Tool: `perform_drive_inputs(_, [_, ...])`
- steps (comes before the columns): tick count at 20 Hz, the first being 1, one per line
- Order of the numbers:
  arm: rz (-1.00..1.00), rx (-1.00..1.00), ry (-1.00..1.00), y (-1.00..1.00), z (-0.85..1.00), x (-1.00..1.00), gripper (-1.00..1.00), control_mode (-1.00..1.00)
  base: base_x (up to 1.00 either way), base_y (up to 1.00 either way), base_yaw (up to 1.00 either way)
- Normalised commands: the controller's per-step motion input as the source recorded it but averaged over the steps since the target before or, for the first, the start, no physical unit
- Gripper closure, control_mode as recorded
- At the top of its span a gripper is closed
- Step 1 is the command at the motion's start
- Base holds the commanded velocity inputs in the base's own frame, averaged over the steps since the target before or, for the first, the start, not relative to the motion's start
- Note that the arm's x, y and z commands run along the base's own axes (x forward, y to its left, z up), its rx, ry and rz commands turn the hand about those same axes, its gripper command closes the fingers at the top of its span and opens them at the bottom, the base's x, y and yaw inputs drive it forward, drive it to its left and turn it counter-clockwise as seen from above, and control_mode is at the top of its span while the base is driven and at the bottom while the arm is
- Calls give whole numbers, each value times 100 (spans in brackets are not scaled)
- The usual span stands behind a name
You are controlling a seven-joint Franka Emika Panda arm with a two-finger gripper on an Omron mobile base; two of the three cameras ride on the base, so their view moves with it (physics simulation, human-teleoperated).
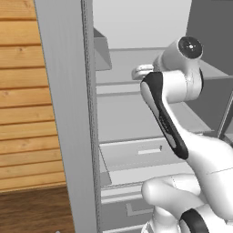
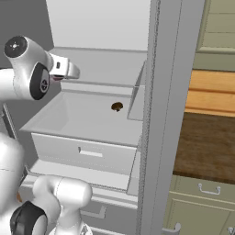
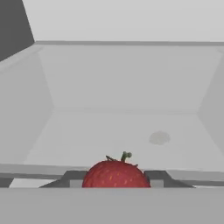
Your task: Take the strawberry from the fridge and place it on top of the pancake, located on the dining counter.
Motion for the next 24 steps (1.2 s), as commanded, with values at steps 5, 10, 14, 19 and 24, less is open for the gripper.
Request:
perform_drive_inputs(5, [0, 0, 2, -18, 6, -100, 100, -100, 0, 0, 0])
perform_drive_inputs(10, [1, 0, 0, -33, -9, -100, 100, -100, 0, 0, 0])
perform_drive_inputs(14, [2, 0, 0, -25, -37, -98, 100, -100, 0, 0, 0])
perform_drive_inputs(19, [0, -4, 8, -5, -56, -54, 100, -100, 0, 0, 0])
perform_drive_inputs(24, [0, -4, 17, -19, -51, -1, 100, -100, 0, 0, 0])
